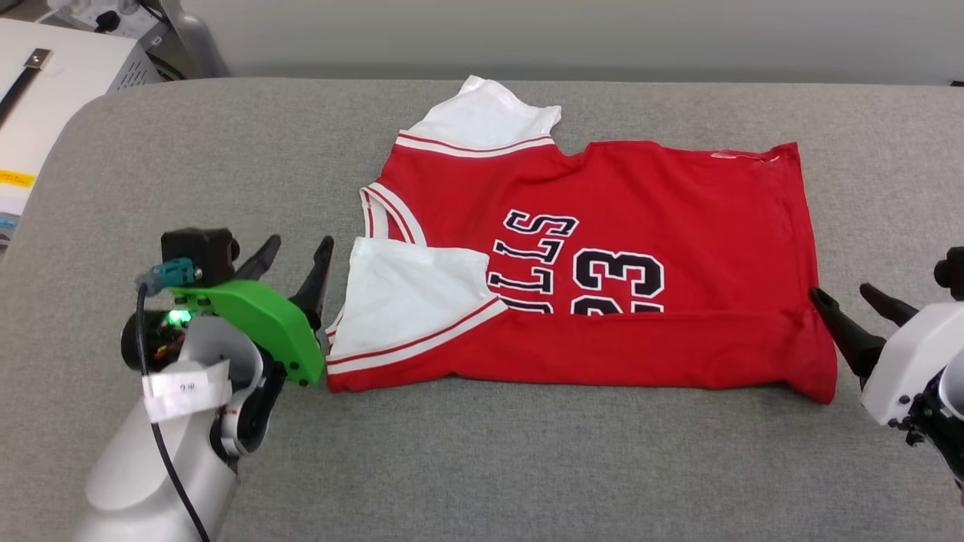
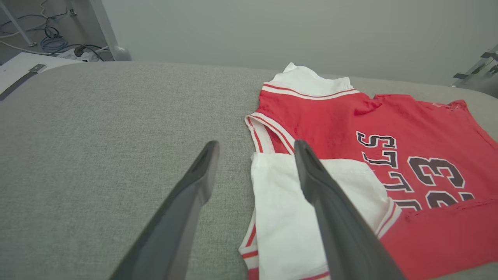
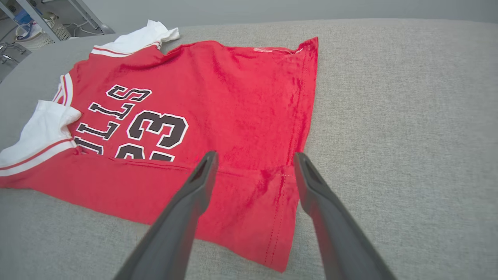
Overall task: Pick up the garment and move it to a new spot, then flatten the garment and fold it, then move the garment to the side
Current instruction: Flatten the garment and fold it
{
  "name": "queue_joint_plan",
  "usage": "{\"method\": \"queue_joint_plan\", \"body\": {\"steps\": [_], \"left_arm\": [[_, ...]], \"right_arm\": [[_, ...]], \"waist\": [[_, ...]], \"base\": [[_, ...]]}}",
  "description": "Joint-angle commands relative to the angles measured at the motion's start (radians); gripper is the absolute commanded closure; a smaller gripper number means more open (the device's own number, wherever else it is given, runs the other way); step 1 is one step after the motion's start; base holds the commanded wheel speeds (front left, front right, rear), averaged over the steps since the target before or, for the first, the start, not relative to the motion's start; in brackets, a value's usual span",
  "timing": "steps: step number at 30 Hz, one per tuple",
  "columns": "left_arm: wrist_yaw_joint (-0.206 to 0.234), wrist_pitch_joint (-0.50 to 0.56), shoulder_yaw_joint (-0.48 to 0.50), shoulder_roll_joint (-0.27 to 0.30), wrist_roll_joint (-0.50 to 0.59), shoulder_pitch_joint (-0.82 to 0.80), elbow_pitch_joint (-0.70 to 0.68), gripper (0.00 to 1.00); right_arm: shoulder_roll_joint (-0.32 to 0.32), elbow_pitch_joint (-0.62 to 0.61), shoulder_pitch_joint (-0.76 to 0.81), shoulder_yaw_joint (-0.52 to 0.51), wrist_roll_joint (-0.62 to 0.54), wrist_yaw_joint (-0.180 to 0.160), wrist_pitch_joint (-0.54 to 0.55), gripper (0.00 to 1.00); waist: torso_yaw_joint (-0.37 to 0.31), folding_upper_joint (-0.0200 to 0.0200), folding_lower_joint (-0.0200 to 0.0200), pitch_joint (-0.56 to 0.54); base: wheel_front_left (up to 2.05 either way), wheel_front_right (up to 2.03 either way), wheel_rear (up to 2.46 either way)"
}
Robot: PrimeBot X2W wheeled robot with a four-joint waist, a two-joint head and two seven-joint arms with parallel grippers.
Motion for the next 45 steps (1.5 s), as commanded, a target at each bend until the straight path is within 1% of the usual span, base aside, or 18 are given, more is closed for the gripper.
{"method": "queue_joint_plan", "body": {"steps": [1,4,8,12,15,21,24,30,34,35,36,39,45], "left_arm": [[0.016,0.0,0.006,-0.004,-0.014,0.034,-0.026,0.0],[0.063,0.016,0.013,0.0,-0.027,0.108,-0.104,0.0],[0.082,0.052,0.003,0.01,-0.046,0.19,-0.184,0.0],[0.125,0.094,-0.003,0.046,-0.031,0.24,-0.207,0.0],[0.14,0.149,-0.023,0.065,-0.029,0.268,-0.224,0.0],[0.179,0.206,-0.041,0.085,-0.015,0.282,-0.228,0.0],[0.188,0.221,-0.04,0.084,-0.02,0.276,-0.215,0.0],[0.207,0.229,-0.043,0.086,-0.004,0.246,-0.152,0.0],[0.19,0.256,-0.061,0.074,-0.014,0.233,-0.109,0.0],[0.178,0.279,-0.073,0.069,-0.024,0.228,-0.093,0.78],[0.171,0.29,-0.079,0.066,-0.029,0.226,-0.087,1.0],[0.155,0.3,-0.086,0.056,-0.043,0.225,-0.08,1.0],[0.144,0.264,-0.078,0.053,-0.048,0.227,-0.114,1.0]], "right_arm": [[0.003,-0.017,0.023,-0.003,-0.023,-0.001,0.008,0.0],[0.031,-0.059,0.06,-0.021,-0.063,-0.001,0.042,0.0],[0.064,-0.107,0.105,-0.053,-0.146,-0.001,0.111,0.0],[0.107,-0.151,0.144,-0.075,-0.231,-0.001,0.186,0.0],[0.144,-0.191,0.17,-0.084,-0.252,-0.001,0.229,0.0],[0.177,-0.242,0.185,-0.088,-0.271,-0.001,0.258,0.0],[0.183,-0.254,0.183,-0.084,-0.272,-0.001,0.265,0.0],[0.173,-0.264,0.167,-0.076,-0.271,-0.001,0.269,0.0],[0.173,-0.264,0.168,-0.078,-0.266,-0.001,0.27,0.0],[0.171,-0.263,0.169,-0.081,-0.265,-0.001,0.269,0.0],[0.169,-0.262,0.169,-0.084,-0.265,-0.001,0.268,0.0],[0.164,-0.253,0.169,-0.092,-0.266,-0.001,0.268,0.0],[0.157,-0.235,0.17,-0.108,-0.265,-0.001,0.272,0.0]], "waist": [[0.006,-0.0001,0.0,-0.014],[0.005,-0.0001,0.0,-0.02],[-0.002,-0.0001,0.0,-0.019],[-0.016,-0.0001,0.0,-0.011],[-0.027,-0.0001,0.0,-0.001],[-0.052,-0.0001,0.0,0.025],[-0.065,-0.0001,0.0,0.043],[-0.084,-0.0001,0.0,0.076],[-0.087,-0.0001,0.0,0.087],[-0.085,-0.0001,0.0,0.089],[-0.082,-0.0001,0.0,0.088],[-0.072,-0.0001,0.0,0.077],[-0.044,-0.0001,0.0,0.043]], "base": [[0.0,0.0,0.0],[0.0,0.0,0.0],[0.0,0.0,0.0],[0.0,0.0,0.0],[0.0,0.0,0.0],[0.0,0.0,0.0],[0.0,0.0,0.0],[0.0,0.0,0.0],[0.0,0.0,0.0],[0.0,0.0,0.0],[0.0,0.0,0.0],[0.0,0.0,0.0],[0.0,0.0,0.0]]}}
